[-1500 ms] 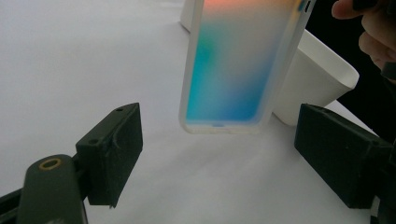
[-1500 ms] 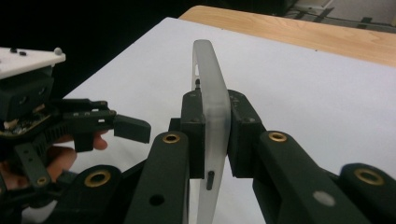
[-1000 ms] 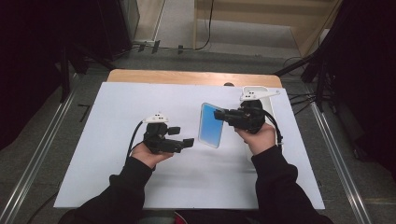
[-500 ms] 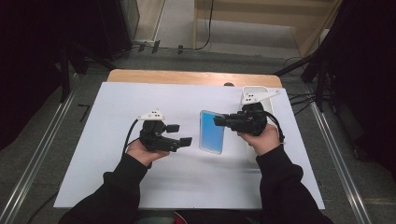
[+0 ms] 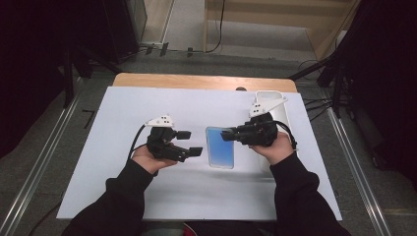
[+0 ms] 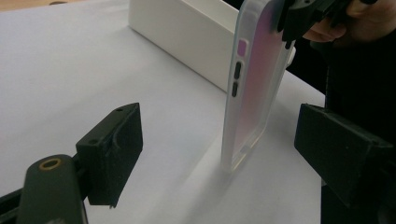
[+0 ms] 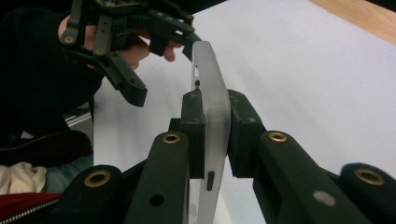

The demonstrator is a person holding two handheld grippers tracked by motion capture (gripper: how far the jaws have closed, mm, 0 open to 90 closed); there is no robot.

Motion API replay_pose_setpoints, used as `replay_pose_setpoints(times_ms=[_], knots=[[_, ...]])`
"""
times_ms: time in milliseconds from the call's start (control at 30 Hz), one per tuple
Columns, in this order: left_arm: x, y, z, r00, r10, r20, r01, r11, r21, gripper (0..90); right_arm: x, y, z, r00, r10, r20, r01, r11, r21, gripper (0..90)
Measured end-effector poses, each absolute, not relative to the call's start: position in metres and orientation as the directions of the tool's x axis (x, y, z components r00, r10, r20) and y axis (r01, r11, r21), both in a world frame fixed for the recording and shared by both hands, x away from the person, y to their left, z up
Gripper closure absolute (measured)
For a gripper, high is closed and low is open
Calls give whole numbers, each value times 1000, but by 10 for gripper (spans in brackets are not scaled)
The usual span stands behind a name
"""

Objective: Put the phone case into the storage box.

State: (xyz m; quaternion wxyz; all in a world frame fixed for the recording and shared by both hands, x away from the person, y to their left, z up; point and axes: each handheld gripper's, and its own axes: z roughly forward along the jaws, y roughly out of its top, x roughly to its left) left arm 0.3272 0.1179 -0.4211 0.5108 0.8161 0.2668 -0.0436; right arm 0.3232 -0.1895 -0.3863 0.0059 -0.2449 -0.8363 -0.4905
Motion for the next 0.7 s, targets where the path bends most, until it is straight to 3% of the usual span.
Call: replay_pose_setpoints(times_ms=[233, 700], knots=[[327, 119, -419, 858, 367, -360, 482, -328, 813, 197, 322, -184, -387, -905, 343, 250, 389, 434, 812, 773], [325, 116, -417, 877, 321, -358, 463, -362, 809, 200, 323, -172, -392, -924, 258, 283, 377, 489, 787, 773]])
